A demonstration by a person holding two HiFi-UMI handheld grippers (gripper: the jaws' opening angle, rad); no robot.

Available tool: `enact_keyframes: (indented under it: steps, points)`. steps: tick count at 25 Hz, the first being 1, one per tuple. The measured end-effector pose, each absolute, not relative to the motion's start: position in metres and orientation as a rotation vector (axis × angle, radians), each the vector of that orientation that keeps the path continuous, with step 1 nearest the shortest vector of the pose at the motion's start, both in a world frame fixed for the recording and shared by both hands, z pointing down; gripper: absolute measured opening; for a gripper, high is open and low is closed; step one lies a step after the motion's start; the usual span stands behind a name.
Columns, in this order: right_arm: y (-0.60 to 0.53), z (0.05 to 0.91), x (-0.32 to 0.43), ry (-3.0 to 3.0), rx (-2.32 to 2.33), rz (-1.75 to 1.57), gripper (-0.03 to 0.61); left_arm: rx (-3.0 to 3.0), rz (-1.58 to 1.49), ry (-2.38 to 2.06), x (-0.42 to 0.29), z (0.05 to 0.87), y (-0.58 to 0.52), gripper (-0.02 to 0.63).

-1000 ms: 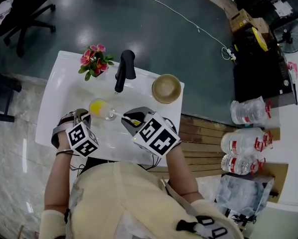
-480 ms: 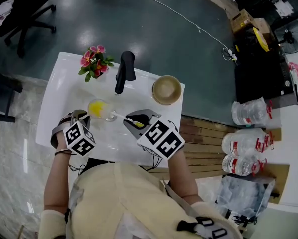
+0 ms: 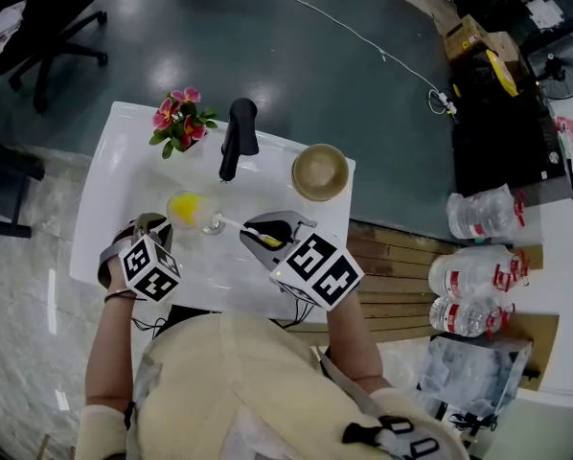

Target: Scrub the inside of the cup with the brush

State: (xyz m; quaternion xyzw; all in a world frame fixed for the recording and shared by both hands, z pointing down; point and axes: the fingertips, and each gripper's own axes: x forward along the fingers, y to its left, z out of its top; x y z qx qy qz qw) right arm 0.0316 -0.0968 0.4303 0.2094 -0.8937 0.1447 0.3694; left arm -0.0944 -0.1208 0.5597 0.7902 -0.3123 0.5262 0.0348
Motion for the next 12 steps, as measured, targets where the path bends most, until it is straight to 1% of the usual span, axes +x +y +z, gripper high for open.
enact_keyframes:
  steps: [12]
  points:
    - [-0.099, 0.415, 0.036, -2.37, 0.571, 0.393, 0.051, 2.464, 1.533, -0.998, -0.095, 0.545, -0.118, 0.057]
